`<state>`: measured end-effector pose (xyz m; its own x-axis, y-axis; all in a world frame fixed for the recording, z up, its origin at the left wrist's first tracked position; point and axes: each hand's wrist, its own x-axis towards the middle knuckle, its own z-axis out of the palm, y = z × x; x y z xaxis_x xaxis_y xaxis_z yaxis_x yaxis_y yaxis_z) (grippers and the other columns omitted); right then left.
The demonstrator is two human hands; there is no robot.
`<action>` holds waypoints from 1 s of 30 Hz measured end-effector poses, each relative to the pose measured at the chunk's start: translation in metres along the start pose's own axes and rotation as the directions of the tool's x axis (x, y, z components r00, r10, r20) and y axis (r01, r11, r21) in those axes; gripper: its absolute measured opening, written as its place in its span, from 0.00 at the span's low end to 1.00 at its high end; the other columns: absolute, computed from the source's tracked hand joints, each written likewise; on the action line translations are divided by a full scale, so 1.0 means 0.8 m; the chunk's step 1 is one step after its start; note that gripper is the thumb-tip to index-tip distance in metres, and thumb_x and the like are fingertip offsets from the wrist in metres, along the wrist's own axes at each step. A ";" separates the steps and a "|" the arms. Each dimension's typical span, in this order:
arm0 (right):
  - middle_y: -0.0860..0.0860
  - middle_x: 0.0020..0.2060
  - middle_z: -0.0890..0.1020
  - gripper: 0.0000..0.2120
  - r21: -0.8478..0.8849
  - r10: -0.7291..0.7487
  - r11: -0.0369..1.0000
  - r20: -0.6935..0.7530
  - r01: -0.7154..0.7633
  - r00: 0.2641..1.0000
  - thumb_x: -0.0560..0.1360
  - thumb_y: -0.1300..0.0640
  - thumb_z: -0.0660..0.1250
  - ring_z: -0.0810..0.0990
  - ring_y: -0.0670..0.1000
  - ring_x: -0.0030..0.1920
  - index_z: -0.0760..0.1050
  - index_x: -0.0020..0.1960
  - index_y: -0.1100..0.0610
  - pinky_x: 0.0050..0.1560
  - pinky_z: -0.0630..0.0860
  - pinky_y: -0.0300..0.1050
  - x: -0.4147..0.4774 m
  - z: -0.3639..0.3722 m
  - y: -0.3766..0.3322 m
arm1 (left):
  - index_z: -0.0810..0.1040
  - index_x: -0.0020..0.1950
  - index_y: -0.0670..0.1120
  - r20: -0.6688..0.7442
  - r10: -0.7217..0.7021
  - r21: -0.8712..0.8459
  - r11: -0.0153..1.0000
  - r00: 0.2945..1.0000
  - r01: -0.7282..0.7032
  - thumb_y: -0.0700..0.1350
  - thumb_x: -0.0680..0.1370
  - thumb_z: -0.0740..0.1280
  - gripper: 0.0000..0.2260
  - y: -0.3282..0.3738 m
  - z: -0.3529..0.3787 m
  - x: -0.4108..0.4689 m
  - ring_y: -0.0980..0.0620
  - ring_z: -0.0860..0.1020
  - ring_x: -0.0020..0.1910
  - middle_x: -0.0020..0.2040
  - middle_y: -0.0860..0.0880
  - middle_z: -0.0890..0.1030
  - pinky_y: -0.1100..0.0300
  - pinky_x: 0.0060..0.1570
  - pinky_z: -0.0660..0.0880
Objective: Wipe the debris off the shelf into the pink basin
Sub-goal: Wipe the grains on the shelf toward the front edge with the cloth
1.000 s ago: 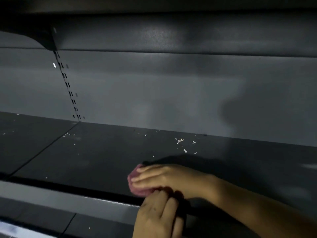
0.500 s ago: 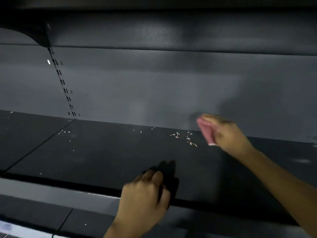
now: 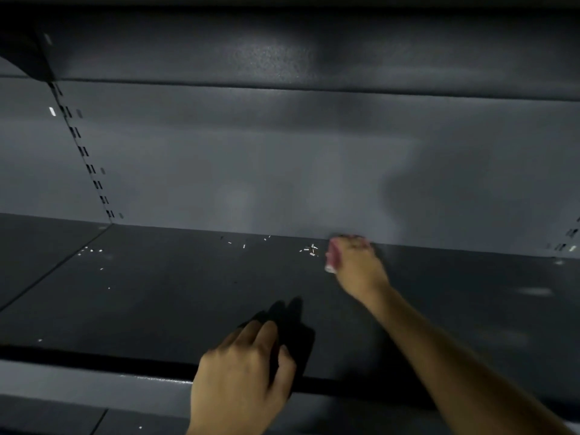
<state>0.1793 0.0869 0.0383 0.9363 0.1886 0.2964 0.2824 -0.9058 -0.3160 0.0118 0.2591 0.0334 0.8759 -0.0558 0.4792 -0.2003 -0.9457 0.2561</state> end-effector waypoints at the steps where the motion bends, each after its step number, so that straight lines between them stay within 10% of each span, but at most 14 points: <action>1: 0.57 0.54 0.79 0.12 0.025 -0.024 0.999 0.037 0.023 0.999 0.70 0.60 0.68 0.73 0.57 0.58 0.75 0.53 0.57 0.61 0.65 0.47 0.006 0.010 -0.021 | 0.70 0.32 0.49 0.005 -0.004 0.001 1.000 1.000 0.004 0.52 0.69 0.57 0.09 0.000 0.000 0.000 0.52 0.73 0.25 0.28 0.53 0.73 0.62 0.20 0.62; 5: 0.57 0.66 0.72 0.25 0.205 -0.108 0.977 0.231 0.060 0.967 0.71 0.65 0.64 0.70 0.57 0.65 0.66 0.67 0.57 0.65 0.67 0.49 0.030 0.017 -0.071 | 0.70 0.32 0.49 0.017 -0.023 0.001 1.000 1.000 0.023 0.53 0.69 0.57 0.10 0.000 -0.002 0.000 0.51 0.74 0.25 0.28 0.53 0.73 0.61 0.19 0.64; 9: 0.56 0.65 0.75 0.24 0.333 -0.042 0.942 0.022 0.032 0.999 0.72 0.70 0.59 0.74 0.54 0.64 0.70 0.66 0.57 0.59 0.63 0.31 0.021 -0.035 -0.024 | 0.71 0.32 0.49 0.008 -0.011 0.002 1.000 1.000 0.011 0.53 0.68 0.57 0.10 -0.001 -0.004 -0.002 0.50 0.75 0.26 0.29 0.53 0.74 0.61 0.19 0.65; 14: 0.67 0.61 0.75 0.20 0.039 0.082 0.996 -0.010 -0.081 0.997 0.70 0.74 0.62 0.76 0.64 0.60 0.70 0.63 0.70 0.61 0.59 0.28 -0.037 -0.100 0.112 | 0.72 0.33 0.49 -0.006 0.005 0.015 1.000 1.000 -0.004 0.53 0.68 0.58 0.10 -0.003 0.001 -0.002 0.50 0.75 0.27 0.29 0.52 0.74 0.62 0.20 0.65; 17: 0.57 0.71 0.67 0.22 -0.163 0.222 0.967 0.170 -0.195 0.960 0.78 0.63 0.57 0.67 0.57 0.69 0.62 0.71 0.59 0.69 0.60 0.43 -0.084 -0.104 0.166 | 0.73 0.33 0.49 -0.016 0.024 0.023 0.999 1.000 -0.023 0.53 0.67 0.58 0.10 -0.003 0.004 -0.002 0.51 0.75 0.26 0.29 0.52 0.74 0.61 0.19 0.64; 26: 0.55 0.70 0.65 0.32 -0.036 -0.164 0.985 0.151 0.171 0.975 0.72 0.49 0.67 0.62 0.57 0.70 0.61 0.71 0.58 0.72 0.57 0.51 -0.069 -0.018 0.017 | 0.69 0.33 0.49 -0.020 -0.007 -0.012 1.000 1.000 0.006 0.52 0.69 0.58 0.09 -0.004 0.002 -0.005 0.50 0.73 0.26 0.28 0.53 0.72 0.63 0.22 0.61; 30: 0.52 0.73 0.59 0.34 0.127 -0.245 0.967 0.216 0.222 0.945 0.72 0.58 0.67 0.55 0.57 0.73 0.55 0.73 0.53 0.74 0.51 0.52 -0.045 0.016 -0.062 | 0.69 0.32 0.48 -0.012 -0.023 -0.002 1.000 1.000 0.023 0.51 0.70 0.58 0.09 -0.004 -0.002 -0.006 0.51 0.72 0.24 0.28 0.53 0.72 0.64 0.23 0.57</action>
<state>0.1344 0.1299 0.0318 0.8607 0.4823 0.1632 0.5074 -0.7857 -0.3539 0.0075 0.2632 0.0311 0.8752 -0.0301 0.4829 -0.1810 -0.9460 0.2690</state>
